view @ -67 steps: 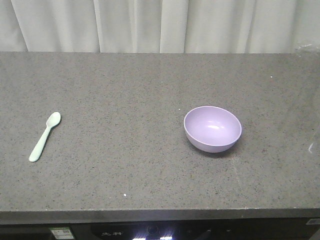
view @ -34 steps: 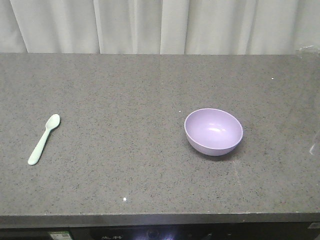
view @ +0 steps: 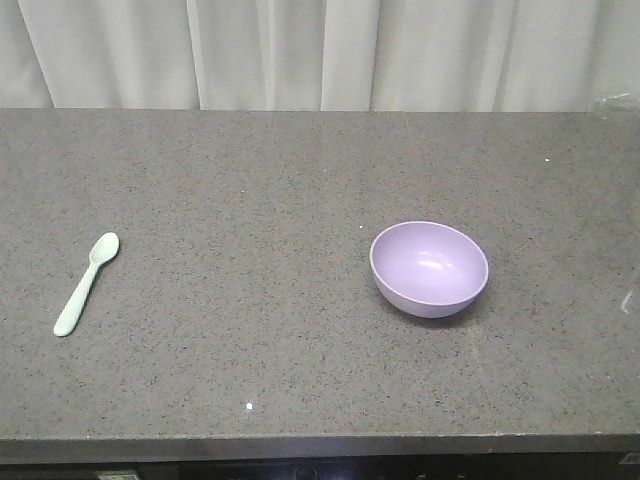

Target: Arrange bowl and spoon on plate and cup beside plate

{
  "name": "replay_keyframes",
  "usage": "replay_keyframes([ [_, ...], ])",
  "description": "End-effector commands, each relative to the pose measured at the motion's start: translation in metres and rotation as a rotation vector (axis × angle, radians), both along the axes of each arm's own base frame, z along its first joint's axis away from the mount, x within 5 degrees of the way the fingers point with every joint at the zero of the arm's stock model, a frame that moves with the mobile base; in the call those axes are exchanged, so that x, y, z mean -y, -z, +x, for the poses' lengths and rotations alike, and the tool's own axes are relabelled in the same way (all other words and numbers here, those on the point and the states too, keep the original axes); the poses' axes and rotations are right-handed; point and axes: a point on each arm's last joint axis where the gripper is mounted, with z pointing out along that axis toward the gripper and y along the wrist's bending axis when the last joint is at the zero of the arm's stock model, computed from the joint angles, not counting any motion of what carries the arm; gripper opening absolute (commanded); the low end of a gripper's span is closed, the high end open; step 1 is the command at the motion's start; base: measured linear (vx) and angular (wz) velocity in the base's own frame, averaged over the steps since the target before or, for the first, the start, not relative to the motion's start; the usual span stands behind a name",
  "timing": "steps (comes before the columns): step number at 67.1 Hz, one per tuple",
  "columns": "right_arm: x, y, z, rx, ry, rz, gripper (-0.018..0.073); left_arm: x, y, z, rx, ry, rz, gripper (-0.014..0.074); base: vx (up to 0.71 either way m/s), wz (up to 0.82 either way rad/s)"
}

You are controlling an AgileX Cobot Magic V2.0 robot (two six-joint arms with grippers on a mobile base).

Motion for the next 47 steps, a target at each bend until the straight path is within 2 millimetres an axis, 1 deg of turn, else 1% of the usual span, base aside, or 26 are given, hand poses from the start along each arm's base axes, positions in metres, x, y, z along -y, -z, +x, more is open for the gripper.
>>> replay_keyframes([
  [1,0.0002,-0.0048,-0.001,0.077,0.005,-0.007,-0.0001,0.0009,0.0029,0.0023,0.034,0.013,-0.008,-0.0006,0.01,0.0],
  [47,0.0002,-0.0048,-0.001,0.077,0.005,-0.007,-0.0001,0.0009,0.0029,0.0023,0.034,0.013,-0.008,-0.0006,0.0,0.0],
])
